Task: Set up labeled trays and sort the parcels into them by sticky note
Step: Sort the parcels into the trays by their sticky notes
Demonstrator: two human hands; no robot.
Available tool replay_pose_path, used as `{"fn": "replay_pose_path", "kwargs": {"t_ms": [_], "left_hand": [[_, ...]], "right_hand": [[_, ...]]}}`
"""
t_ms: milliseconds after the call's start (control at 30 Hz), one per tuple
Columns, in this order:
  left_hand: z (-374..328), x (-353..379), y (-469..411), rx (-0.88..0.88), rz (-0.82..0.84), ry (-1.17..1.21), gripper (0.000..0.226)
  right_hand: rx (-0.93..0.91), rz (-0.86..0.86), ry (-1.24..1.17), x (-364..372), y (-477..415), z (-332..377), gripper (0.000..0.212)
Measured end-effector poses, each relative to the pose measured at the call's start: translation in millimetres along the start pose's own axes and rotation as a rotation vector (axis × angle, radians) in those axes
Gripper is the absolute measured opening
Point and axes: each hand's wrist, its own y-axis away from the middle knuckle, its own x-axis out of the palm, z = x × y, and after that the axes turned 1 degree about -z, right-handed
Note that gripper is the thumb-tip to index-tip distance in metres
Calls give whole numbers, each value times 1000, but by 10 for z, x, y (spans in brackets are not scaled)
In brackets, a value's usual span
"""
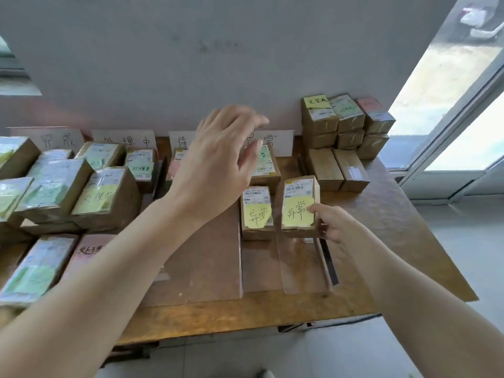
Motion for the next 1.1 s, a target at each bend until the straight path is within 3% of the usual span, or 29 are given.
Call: {"fn": "replay_pose_path", "kwargs": {"t_ms": [267,567,733,833,1100], "left_hand": [[-4,281,1,-145,61,-115,25],[107,576,-209,-99,98,-84,24],[67,755,-420,-46,118,-34,25],[-33,888,-585,-5,104,20,25],[-440,1381,-1066,59,14,115,23]], "right_hand": [[68,122,62,9,-498,-26,35],[45,118,142,62,-599,18,28],[-210,-6,383,-86,-493,274,35],[-395,-123,391,-281,-352,548,43],[-758,-471,569,-1124,-222,1079,37]]}}
